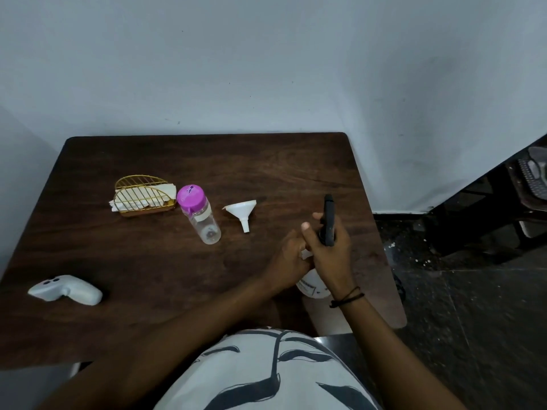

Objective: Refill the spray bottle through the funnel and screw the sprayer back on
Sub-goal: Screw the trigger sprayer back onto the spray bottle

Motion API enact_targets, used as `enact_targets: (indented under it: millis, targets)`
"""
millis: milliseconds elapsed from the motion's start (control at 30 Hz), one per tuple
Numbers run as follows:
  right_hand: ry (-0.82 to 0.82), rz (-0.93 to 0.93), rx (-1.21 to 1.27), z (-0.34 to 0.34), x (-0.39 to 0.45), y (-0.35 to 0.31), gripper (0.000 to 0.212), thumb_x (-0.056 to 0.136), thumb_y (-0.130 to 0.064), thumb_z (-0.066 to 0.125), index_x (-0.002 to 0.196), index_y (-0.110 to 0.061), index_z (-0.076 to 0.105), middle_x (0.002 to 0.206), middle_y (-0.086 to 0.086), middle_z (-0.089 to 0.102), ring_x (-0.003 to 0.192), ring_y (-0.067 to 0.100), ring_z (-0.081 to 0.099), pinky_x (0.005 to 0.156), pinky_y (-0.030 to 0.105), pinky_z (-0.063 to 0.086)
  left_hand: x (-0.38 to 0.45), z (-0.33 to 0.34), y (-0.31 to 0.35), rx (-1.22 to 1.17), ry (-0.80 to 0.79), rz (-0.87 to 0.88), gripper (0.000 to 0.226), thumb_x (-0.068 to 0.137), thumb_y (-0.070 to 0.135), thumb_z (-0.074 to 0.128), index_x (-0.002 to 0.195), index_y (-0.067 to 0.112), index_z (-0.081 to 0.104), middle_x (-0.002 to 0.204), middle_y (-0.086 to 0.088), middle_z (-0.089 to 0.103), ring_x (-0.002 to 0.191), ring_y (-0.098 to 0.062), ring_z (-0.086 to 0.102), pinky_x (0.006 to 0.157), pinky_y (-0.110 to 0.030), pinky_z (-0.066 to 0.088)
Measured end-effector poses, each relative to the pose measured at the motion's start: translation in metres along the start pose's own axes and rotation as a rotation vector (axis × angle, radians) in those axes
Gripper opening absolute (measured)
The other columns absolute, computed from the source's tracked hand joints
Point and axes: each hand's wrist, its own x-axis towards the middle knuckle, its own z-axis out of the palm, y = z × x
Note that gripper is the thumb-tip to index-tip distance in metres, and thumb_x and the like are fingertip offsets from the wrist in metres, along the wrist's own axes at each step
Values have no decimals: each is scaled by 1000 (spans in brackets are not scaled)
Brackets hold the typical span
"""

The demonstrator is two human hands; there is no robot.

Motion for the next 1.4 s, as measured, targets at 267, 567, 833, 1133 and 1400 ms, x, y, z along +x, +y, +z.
enact_targets:
  millis: [267,567,833,1133,1400]
  targets:
    - [-43,213,-6,-36,-15,21,6,90,-4,65,93,2,64,73,12,61,61,11,61,56,21,51,-20,-28,-10,28,-21,-217,15,90,2,65,98,4,77,92,-7,78,76,0,68,73,-15,52]
    - [-221,543,-260,-27,-31,44,25,86,-20,72,86,5,66,60,15,56,50,23,55,45,28,45,-37,-21,-33,106,-228,-406,14,91,13,66,80,8,74,78,-5,76,69,-7,66,69,-24,51]
    - [-160,510,-397,-27,-31,39,31,83,-26,74,78,3,65,52,9,55,42,20,54,43,28,45,-34,-19,-33,119,-299,-424,14,92,17,67,82,12,75,76,-3,77,67,-4,65,72,-21,50]
    - [-194,511,-437,-30,-30,36,32,83,-29,74,82,2,65,61,14,63,48,25,60,47,31,49,-29,-20,-30,147,-313,-420,16,92,19,67,78,14,74,78,-2,76,69,-4,65,75,-24,50]
    - [-200,496,-463,-26,-32,38,34,81,-32,75,74,0,66,55,12,63,41,19,60,42,30,50,-31,-19,-36,156,-308,-405,13,91,20,68,82,13,75,77,0,77,63,2,63,64,-15,49]
